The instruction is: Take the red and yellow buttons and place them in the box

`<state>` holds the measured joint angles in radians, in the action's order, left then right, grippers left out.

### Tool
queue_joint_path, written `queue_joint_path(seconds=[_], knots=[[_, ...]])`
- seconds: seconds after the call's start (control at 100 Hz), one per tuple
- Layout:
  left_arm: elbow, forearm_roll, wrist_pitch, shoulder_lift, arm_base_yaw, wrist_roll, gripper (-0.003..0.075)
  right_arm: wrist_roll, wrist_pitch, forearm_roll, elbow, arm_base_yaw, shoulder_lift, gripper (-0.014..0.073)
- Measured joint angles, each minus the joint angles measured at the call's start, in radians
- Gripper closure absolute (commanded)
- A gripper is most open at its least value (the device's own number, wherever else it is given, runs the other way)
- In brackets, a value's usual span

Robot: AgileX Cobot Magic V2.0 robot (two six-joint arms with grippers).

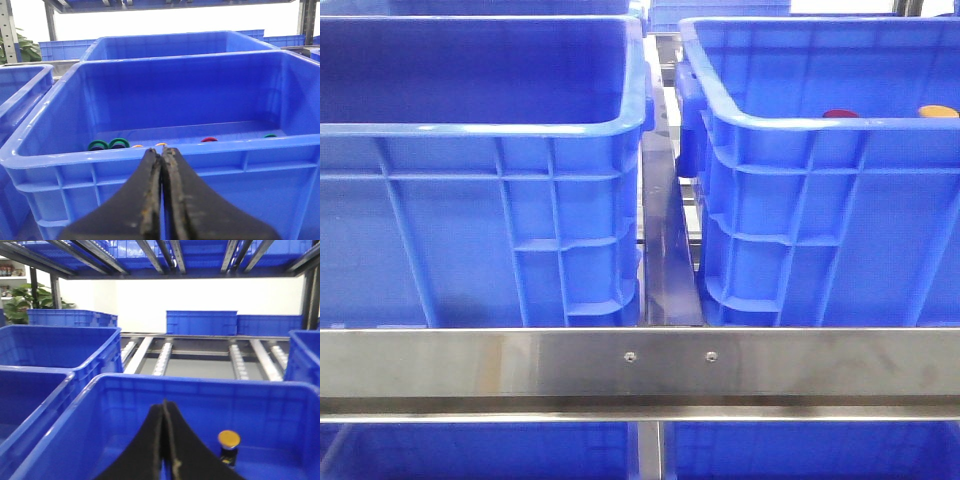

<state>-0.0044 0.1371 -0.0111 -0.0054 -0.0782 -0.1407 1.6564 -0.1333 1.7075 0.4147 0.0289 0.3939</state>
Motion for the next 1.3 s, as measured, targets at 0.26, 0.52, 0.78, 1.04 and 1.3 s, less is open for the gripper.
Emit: queue_joint_path(seconds=[0.26, 0.52, 0.78, 1.04, 1.3], knots=[[0.000, 0.000, 0.000, 0.000, 0.000, 0.000, 0.0739, -0.755, -0.046, -0.728, 0.000, 0.000, 0.000, 0.0662], [0.000, 0.000, 0.000, 0.000, 0.000, 0.000, 0.0739, -1.509, -0.056, -1.436, -0.002, 0.000, -0.007, 0.0662], [0.000, 0.000, 0.000, 0.000, 0.000, 0.000, 0.0739, -1.819, -0.005, -1.736, -0.026, -0.012, -0.073, 0.0662], [0.000, 0.000, 0.000, 0.000, 0.000, 0.000, 0.0739, -1.832, 0.073, -1.753, -0.163, -0.058, -0.186, 0.0662], [0.000, 0.000, 0.000, 0.000, 0.000, 0.000, 0.0739, -1.835, 0.112, -1.753, -0.321, -0.060, -0.367, 0.0662]])
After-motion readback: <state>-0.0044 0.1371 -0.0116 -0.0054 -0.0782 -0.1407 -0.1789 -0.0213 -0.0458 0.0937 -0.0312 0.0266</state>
